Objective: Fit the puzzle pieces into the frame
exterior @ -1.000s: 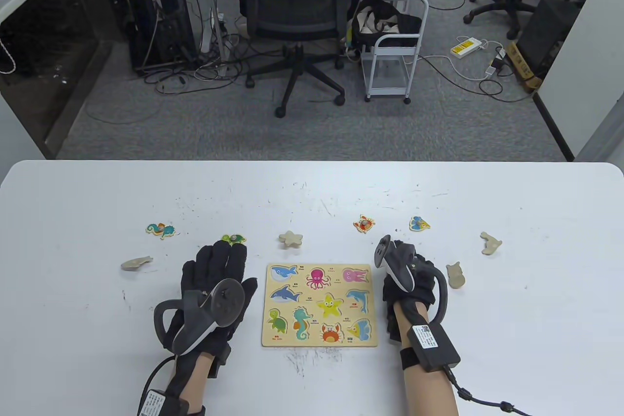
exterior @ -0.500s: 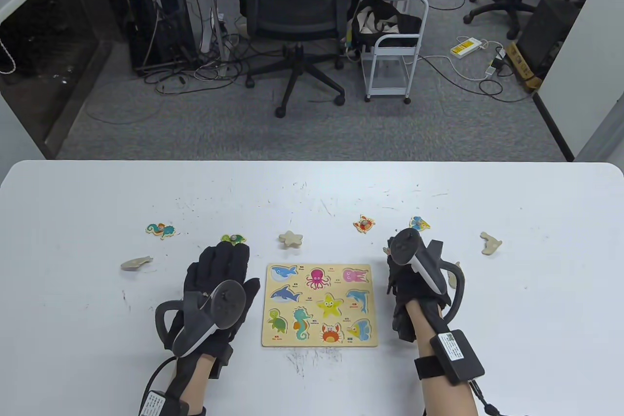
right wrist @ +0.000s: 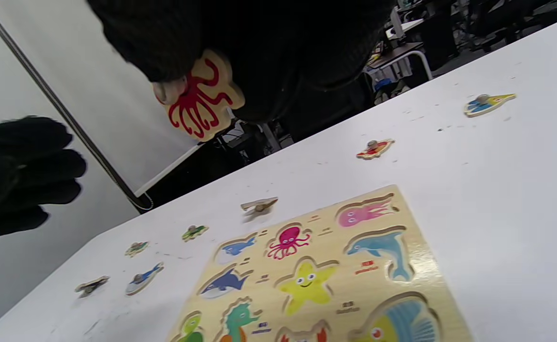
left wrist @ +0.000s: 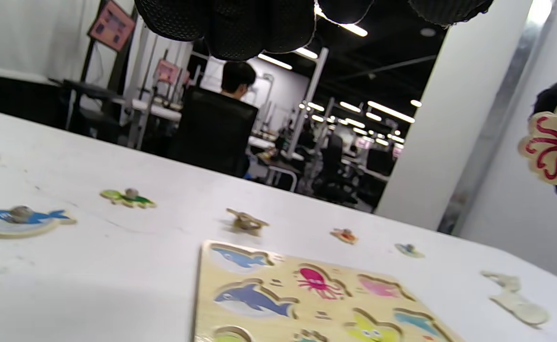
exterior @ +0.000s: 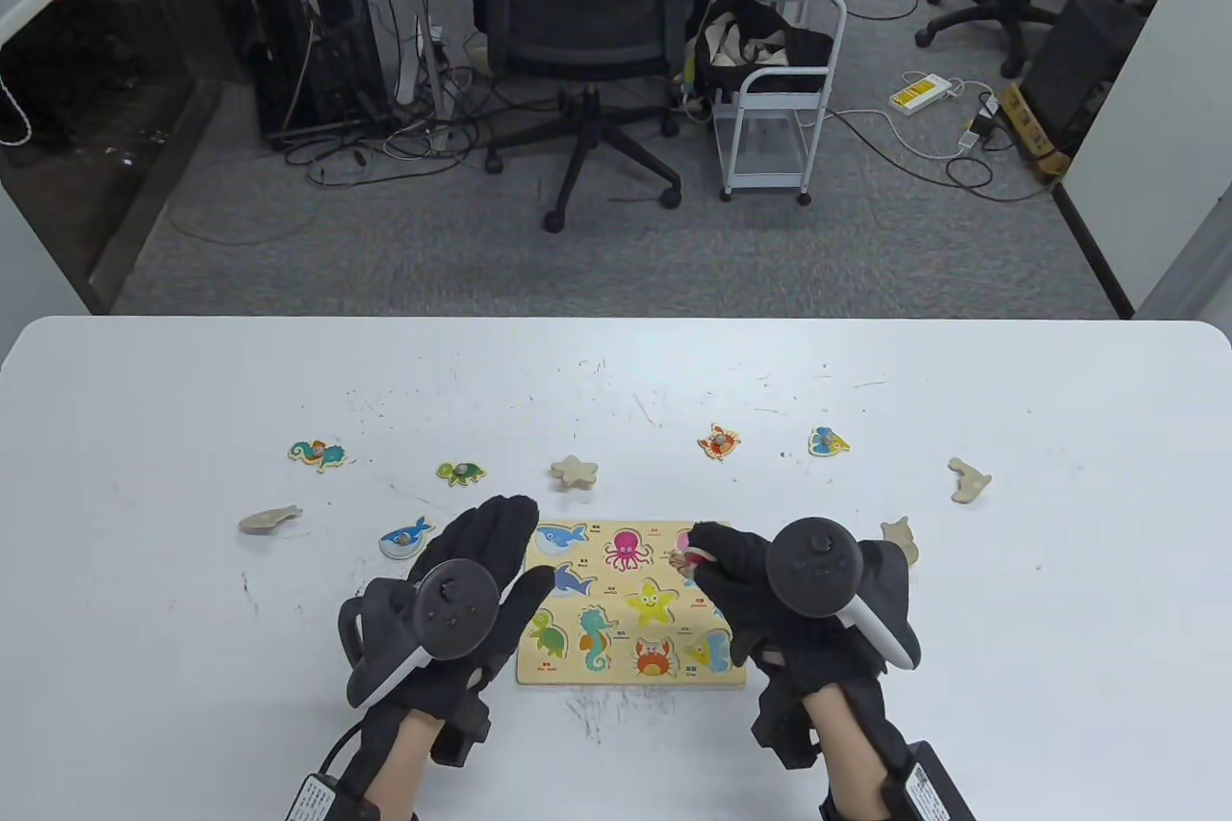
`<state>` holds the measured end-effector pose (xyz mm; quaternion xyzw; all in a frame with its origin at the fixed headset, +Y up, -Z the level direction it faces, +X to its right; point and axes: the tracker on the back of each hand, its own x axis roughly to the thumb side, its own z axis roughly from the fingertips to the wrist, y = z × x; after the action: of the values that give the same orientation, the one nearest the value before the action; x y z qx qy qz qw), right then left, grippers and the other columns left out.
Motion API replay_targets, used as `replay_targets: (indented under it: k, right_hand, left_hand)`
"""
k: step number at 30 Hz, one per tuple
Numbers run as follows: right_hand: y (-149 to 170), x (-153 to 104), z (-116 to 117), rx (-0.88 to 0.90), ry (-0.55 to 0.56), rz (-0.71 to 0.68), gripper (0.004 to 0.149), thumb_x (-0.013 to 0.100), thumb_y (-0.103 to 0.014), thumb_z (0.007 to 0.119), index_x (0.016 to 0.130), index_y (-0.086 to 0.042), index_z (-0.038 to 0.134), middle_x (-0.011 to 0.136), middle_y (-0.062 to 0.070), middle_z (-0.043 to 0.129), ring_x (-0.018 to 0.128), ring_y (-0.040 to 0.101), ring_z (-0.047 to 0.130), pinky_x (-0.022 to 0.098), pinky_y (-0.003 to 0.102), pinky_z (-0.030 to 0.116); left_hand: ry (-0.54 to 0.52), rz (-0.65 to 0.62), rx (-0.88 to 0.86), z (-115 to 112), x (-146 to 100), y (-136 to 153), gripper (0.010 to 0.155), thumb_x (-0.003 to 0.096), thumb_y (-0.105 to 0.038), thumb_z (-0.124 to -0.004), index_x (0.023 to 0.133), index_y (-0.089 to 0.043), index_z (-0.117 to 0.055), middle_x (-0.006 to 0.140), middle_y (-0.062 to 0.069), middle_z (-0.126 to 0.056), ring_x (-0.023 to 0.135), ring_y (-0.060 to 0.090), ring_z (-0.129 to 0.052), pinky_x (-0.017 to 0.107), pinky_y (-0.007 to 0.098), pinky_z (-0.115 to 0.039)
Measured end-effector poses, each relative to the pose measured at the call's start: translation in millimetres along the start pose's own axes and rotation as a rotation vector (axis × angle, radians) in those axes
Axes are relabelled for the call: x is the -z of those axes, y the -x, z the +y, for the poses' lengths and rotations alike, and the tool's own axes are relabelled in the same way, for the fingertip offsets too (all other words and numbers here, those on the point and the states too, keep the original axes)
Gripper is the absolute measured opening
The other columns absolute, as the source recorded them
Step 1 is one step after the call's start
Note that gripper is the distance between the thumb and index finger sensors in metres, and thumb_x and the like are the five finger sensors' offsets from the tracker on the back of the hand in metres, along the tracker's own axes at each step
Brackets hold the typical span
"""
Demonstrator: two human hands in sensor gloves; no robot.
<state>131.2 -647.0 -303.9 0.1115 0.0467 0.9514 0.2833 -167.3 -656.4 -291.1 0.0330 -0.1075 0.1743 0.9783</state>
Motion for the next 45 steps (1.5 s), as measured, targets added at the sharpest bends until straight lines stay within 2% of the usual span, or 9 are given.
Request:
replay_targets:
  k: [7, 15, 20, 27, 32, 38, 43, 45]
  right_hand:
    - [-8, 2, 10, 0.098, -0.091, -0.096, 0.047, 0.037, -0.043, 0.092, 0.082, -0.032, 0.084, 0.073, -0.006, 0.099, 0.058, 0.013, 0.105, 0.053, 0.040, 0.084]
    - [-10, 4, 13, 0.180, -0.136, -0.145, 0.047, 0.036, -0.044, 0.092, 0.081, -0.032, 0.085, 0.071, -0.005, 0.100, 0.055, 0.013, 0.105, 0.052, 0.041, 0.084]
    - [-8, 4, 12, 0.209, -0.127, -0.146, 0.046, 0.037, -0.044, 0.091, 0.081, -0.032, 0.085, 0.072, -0.005, 0.099, 0.056, 0.014, 0.105, 0.052, 0.041, 0.084]
    - [-10, 4, 14, 0.196, -0.129, -0.141, 0.046, 0.038, -0.043, 0.090, 0.082, -0.031, 0.084, 0.073, -0.005, 0.099, 0.058, 0.014, 0.105, 0.053, 0.041, 0.084]
    - [-19, -4, 10, 0.121, -0.050, -0.140, 0.050, 0.039, -0.044, 0.089, 0.087, -0.032, 0.079, 0.081, -0.004, 0.095, 0.066, 0.017, 0.101, 0.057, 0.042, 0.080]
    - [-35, -23, 3, -0.016, 0.143, -0.186, 0.057, 0.040, -0.044, 0.089, 0.093, -0.035, 0.071, 0.091, -0.006, 0.086, 0.076, 0.018, 0.095, 0.064, 0.044, 0.075]
    - [-55, -32, 14, -0.151, 0.213, -0.269, 0.056, 0.039, -0.044, 0.089, 0.092, -0.038, 0.071, 0.092, -0.008, 0.085, 0.077, 0.017, 0.093, 0.066, 0.043, 0.073]
    - [-65, -34, 22, -0.268, 0.236, -0.270, 0.056, 0.039, -0.044, 0.090, 0.092, -0.039, 0.072, 0.091, -0.010, 0.085, 0.077, 0.016, 0.093, 0.067, 0.043, 0.073]
  left_hand:
    - [0.105, -0.082, -0.197, -7, 0, -16, 0.073, 0.0502, -0.064, -0.067, 0.114, -0.032, -0.051, 0.117, -0.001, -0.073, 0.105, 0.026, -0.078, 0.079, 0.047, -0.068]
    - [0.208, -0.145, -0.356, -20, 6, -31, 0.065, 0.0511, -0.058, -0.072, 0.109, -0.032, -0.060, 0.107, -0.004, -0.084, 0.096, 0.021, -0.088, 0.074, 0.043, -0.075]
    - [0.206, -0.145, -0.432, -23, 11, -35, 0.056, 0.0521, -0.053, -0.074, 0.104, -0.033, -0.068, 0.098, -0.007, -0.092, 0.088, 0.017, -0.096, 0.070, 0.040, -0.080]
    - [0.191, -0.141, -0.444, -25, 15, -32, 0.048, 0.0519, -0.049, -0.076, 0.098, -0.034, -0.075, 0.089, -0.010, -0.098, 0.079, 0.012, -0.101, 0.065, 0.037, -0.084]
    - [0.165, -0.127, -0.472, -22, 16, -25, 0.048, 0.0522, -0.049, -0.076, 0.098, -0.035, -0.075, 0.089, -0.011, -0.098, 0.078, 0.012, -0.101, 0.066, 0.037, -0.083]
    - [0.116, -0.069, -0.476, -21, 19, -12, 0.048, 0.0528, -0.049, -0.075, 0.098, -0.035, -0.074, 0.089, -0.011, -0.098, 0.078, 0.012, -0.101, 0.065, 0.036, -0.083]
    - [0.116, -0.042, -0.487, -25, 21, -9, 0.048, 0.0538, -0.048, -0.074, 0.100, -0.034, -0.073, 0.090, -0.011, -0.097, 0.079, 0.012, -0.100, 0.066, 0.036, -0.083]
    - [0.122, -0.037, -0.487, -27, 22, -8, 0.048, 0.0539, -0.048, -0.074, 0.100, -0.034, -0.073, 0.090, -0.010, -0.097, 0.079, 0.012, -0.101, 0.066, 0.036, -0.084]
